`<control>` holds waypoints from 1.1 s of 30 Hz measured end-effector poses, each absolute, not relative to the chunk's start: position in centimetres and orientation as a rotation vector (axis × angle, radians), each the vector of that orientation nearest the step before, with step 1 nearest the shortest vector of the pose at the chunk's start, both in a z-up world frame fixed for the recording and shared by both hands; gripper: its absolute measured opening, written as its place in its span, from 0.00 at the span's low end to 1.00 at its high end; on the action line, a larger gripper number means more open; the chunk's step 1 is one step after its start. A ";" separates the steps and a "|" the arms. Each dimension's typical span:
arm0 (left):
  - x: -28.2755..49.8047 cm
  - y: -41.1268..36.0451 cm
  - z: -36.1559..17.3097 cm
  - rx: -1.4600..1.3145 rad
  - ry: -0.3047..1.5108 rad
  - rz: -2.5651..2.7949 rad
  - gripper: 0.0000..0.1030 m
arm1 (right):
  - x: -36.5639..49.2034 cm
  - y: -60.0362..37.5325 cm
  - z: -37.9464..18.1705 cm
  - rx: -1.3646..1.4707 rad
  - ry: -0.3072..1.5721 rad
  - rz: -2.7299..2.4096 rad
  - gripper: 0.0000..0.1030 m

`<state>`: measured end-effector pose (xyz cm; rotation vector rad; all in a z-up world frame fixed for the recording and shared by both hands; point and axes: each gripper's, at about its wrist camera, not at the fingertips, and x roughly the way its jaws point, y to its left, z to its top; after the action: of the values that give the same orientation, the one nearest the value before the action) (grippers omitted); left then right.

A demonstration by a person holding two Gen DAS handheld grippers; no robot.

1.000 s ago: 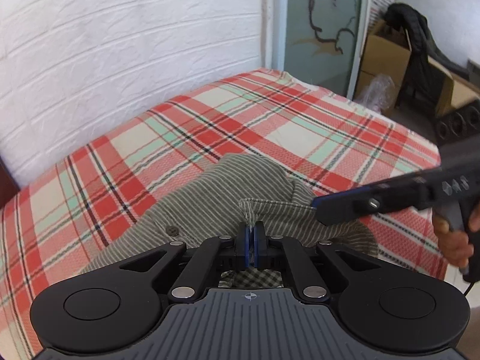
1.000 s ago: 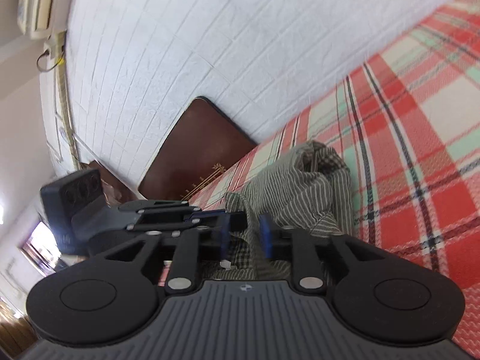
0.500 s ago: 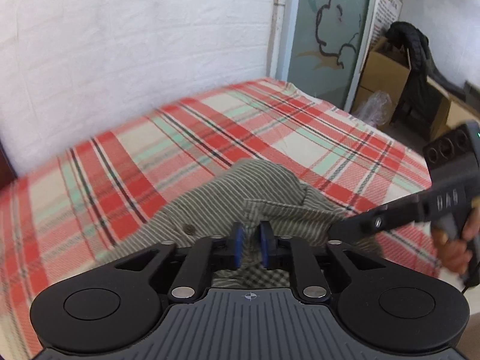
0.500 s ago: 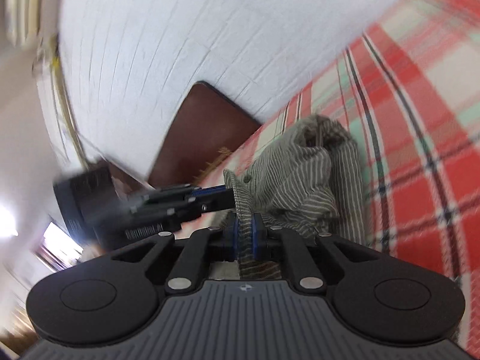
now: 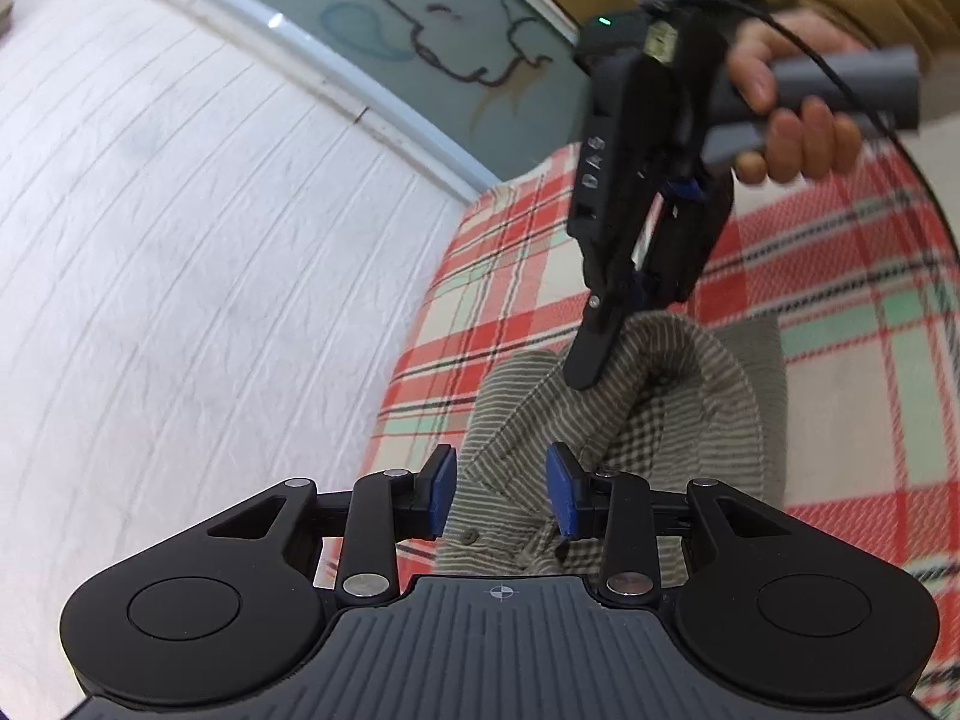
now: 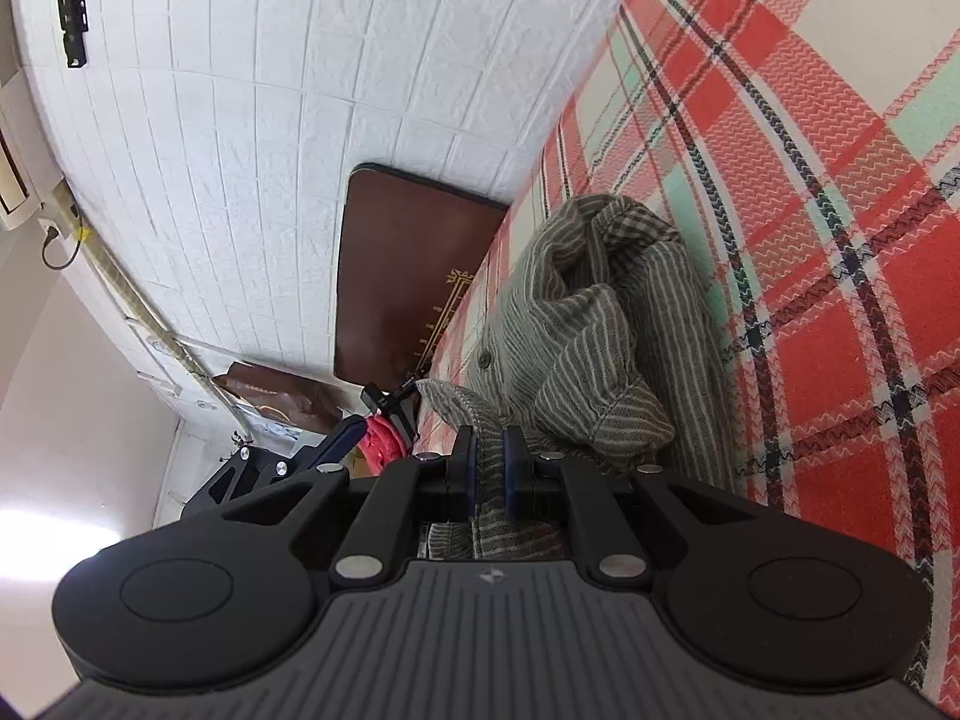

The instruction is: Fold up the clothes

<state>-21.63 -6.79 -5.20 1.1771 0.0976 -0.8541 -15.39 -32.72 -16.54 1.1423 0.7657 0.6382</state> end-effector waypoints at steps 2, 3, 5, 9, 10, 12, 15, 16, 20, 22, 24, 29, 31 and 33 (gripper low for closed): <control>-21.7 -7.4 -6.1 1.261 0.076 -0.879 0.38 | -15.1 -32.7 -16.6 1.161 0.776 0.652 0.10; -21.8 -7.7 -6.6 1.301 0.066 -0.892 0.38 | -15.0 -32.8 -16.6 1.173 0.780 0.655 0.10; -21.5 -8.4 -7.4 1.355 0.065 -0.915 0.37 | -14.9 -33.0 -16.6 1.200 0.781 0.663 0.10; -20.5 -9.4 -8.3 1.391 0.057 -0.903 0.38 | -15.1 -33.5 -16.7 1.253 0.772 0.688 0.10; -20.2 -9.6 -8.5 1.390 0.060 -0.901 0.39 | -15.1 -33.6 -16.7 1.258 0.773 0.693 0.10; -20.1 -9.9 -8.6 1.389 0.065 -0.915 0.39 | -15.2 -33.7 -16.7 1.266 0.774 0.696 0.11; -20.1 -10.3 -9.3 1.411 0.056 -0.928 0.39 | -15.1 -33.7 -16.9 1.294 0.772 0.708 0.11; -20.0 -10.4 -9.6 1.424 0.060 -0.935 0.39 | -15.1 -33.8 -17.0 1.304 0.771 0.712 0.11; -19.5 -10.8 -10.1 1.437 0.124 -0.953 0.01 | -15.2 -33.8 -16.7 1.256 0.764 0.678 0.13; -18.6 -10.8 -9.2 1.359 0.196 -0.969 0.00 | -15.9 -33.7 -15.6 1.142 0.736 0.626 0.15; -17.7 -10.5 -7.7 1.259 0.250 -0.973 0.00 | -17.4 -33.2 -13.7 0.964 0.668 0.554 0.17; -16.1 -10.1 -4.7 1.104 0.328 -0.981 0.02 | -22.8 -29.2 -8.1 0.525 0.472 0.403 0.47; -15.8 -10.0 -4.1 1.066 0.344 -0.981 0.02 | -24.7 -26.7 -6.9 0.389 0.417 0.372 0.51; -15.7 -9.9 -3.8 1.042 0.351 -0.979 0.02 | -25.6 -24.8 -6.7 0.282 0.419 0.303 0.51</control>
<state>-15.74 -9.89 -3.78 1.0424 0.3515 -0.9793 -25.60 -24.76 -6.70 0.2821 0.4193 0.3031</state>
